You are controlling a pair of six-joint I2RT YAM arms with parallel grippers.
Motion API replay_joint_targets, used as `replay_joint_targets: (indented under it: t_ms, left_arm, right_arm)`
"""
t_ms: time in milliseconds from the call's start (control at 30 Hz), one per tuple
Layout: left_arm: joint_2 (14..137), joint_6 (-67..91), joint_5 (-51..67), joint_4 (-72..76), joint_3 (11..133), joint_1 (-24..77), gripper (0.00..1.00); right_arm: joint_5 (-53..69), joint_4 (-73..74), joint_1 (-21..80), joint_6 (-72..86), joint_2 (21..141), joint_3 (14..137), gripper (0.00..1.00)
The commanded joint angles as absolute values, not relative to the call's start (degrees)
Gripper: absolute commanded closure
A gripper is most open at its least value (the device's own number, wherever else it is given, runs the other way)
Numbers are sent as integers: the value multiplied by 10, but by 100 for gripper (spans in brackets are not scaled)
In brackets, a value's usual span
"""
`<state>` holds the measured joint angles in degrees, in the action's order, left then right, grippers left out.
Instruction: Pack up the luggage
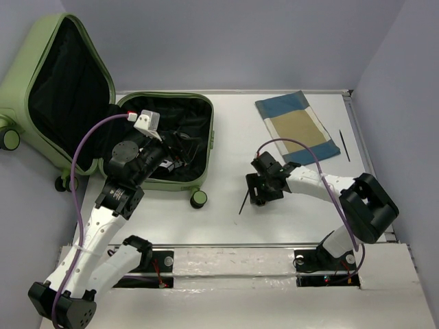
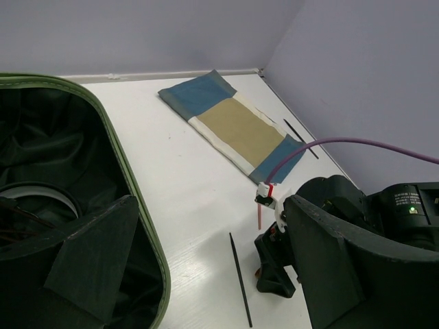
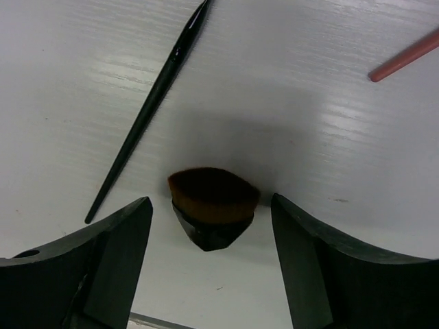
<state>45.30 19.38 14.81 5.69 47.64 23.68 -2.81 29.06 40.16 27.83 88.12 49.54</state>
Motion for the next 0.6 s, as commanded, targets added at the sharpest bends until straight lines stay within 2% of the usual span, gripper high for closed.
replay_joint_targets:
  t_ms: [0,233,300,367,433,533,567]
  left_arm:
    - [454,191,159,81,484,240,1]
    - [455,191,160,81,484,240,1]
    - [454,191,160,81,484,240,1]
    - [453,192,160,81,483,240,1]
    - [454,190,159,81,483,240,1]
    - [454,190,160,80,484,240,1]
    - [454,191,159,80,484,240,1]
  right_arm:
    - [-41,269,404,278,884,496,25]
    - [-45,269,404,287,875,477,31]
    - [-41,269,404,286,878,477,38]
    - [-42,268,404,287,877,477,38]
    - [-47,268,404,286,877,476,47]
    - [-49,268,404,287,876,476,50]
    - [-48,268,404,287,876,476,54]
